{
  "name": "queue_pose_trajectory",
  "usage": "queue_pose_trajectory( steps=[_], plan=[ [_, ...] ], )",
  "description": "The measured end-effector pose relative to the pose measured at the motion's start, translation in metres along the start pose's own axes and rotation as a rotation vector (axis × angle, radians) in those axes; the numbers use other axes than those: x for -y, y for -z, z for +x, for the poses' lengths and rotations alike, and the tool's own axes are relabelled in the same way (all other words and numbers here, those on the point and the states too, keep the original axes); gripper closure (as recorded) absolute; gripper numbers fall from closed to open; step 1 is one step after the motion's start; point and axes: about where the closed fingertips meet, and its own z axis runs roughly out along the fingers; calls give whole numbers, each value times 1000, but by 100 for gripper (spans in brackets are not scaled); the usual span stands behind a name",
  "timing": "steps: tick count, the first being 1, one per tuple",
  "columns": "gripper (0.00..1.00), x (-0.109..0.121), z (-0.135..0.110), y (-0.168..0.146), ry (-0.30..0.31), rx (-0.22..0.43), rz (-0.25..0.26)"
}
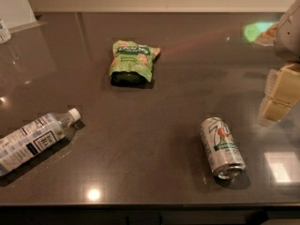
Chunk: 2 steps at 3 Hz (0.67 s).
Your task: Place 7up can upright
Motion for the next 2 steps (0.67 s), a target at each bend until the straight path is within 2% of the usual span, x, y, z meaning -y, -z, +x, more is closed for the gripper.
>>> queue_pose_trajectory(
  steps=[1,2],
  plan=[
    [0,0,0,0,0,0,0],
    [0,-5,-6,0,-56,-8,1]
  ],
)
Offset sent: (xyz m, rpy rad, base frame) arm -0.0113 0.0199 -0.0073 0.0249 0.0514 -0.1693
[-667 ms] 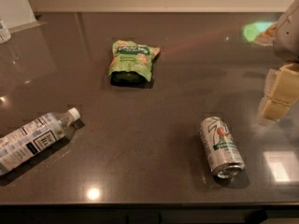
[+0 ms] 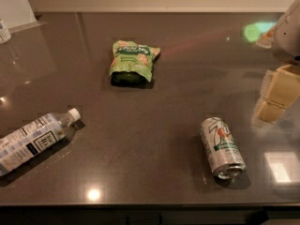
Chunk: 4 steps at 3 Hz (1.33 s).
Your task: Place 7up can upright
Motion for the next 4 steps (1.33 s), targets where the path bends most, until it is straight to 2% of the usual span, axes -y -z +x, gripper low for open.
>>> queue_pose_trajectory(
  steps=[1,2,3,4],
  plan=[
    [0,-11,-12,-4,-101,-23,1],
    [0,-21,-22,-16,-227,-52,-3],
    [0,-27,-26,-31,-365,-87,-2],
    [0,-31,-25,-43,-511,-135,24]
  ],
)
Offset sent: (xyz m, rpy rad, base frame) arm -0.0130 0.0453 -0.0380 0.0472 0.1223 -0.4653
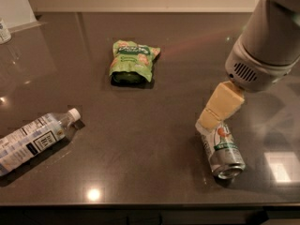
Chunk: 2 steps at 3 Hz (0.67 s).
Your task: Place 7up can upright
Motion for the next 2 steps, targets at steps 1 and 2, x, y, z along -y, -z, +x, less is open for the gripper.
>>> queue_pose_trajectory(
  steps=[1,2],
  plan=[
    [0,1,9,-11,-162,-41,39],
    [0,0,17,-21,-329,-75,65]
  ],
)
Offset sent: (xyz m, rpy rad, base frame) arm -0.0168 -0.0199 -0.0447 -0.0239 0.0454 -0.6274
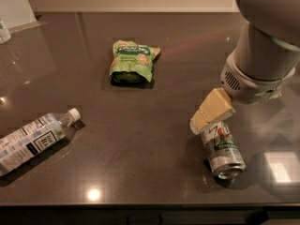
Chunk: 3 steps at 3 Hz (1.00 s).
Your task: Place 7up can upright
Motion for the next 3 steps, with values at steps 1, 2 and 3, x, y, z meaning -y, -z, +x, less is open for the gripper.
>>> queue_pose_trajectory(
  steps=[1,2,3],
  plan=[
    [0,-4,4,-12,-140,-28,-2],
    [0,-13,6,-23,-230,-59,-11],
    [0,-23,8,-35,-272,-98,-28]
  ],
)
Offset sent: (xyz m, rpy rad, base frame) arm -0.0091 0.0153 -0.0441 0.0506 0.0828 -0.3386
